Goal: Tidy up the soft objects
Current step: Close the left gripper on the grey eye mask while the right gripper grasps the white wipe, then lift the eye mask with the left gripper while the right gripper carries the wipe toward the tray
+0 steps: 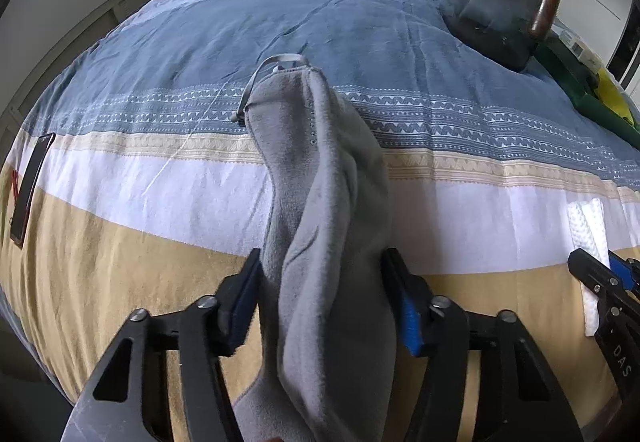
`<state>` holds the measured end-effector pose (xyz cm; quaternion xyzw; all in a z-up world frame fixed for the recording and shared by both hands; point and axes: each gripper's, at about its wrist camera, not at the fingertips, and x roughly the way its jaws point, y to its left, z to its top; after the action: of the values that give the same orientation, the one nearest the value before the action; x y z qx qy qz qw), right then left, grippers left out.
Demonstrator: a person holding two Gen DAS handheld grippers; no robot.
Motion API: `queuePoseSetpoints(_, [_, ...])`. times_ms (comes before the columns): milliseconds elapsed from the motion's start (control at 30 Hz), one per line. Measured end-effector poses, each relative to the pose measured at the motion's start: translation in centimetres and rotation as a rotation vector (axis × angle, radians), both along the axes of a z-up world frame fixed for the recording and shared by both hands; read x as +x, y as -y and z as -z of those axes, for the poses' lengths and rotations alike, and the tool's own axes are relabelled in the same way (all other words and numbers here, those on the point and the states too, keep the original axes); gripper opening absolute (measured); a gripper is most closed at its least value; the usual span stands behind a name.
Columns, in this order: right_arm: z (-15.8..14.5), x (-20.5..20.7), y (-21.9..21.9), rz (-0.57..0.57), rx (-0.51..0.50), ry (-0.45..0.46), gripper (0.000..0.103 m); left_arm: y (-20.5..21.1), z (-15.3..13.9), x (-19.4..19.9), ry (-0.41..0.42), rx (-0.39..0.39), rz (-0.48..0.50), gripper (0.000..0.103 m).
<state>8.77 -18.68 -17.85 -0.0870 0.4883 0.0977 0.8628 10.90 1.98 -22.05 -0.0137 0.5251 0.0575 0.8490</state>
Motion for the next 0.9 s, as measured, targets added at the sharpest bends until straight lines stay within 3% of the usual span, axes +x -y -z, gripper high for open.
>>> queuePoseSetpoints(67, [-0.1,-0.1,-0.1,-0.005,-0.004,0.005,0.014,0.0,-0.1,0.0,0.003,-0.005,0.004,0.037])
queuePoseSetpoints(267, [-0.4,-0.5,-0.1,-0.014,-0.011,0.019,0.013,0.0,-0.5,-0.1,0.014,-0.021,-0.003,0.023])
queuePoseSetpoints(900, [-0.8,-1.2,-0.2,-0.023,-0.021,0.035,0.012,0.6,-0.8,-0.3,0.020,0.010,0.008,0.017])
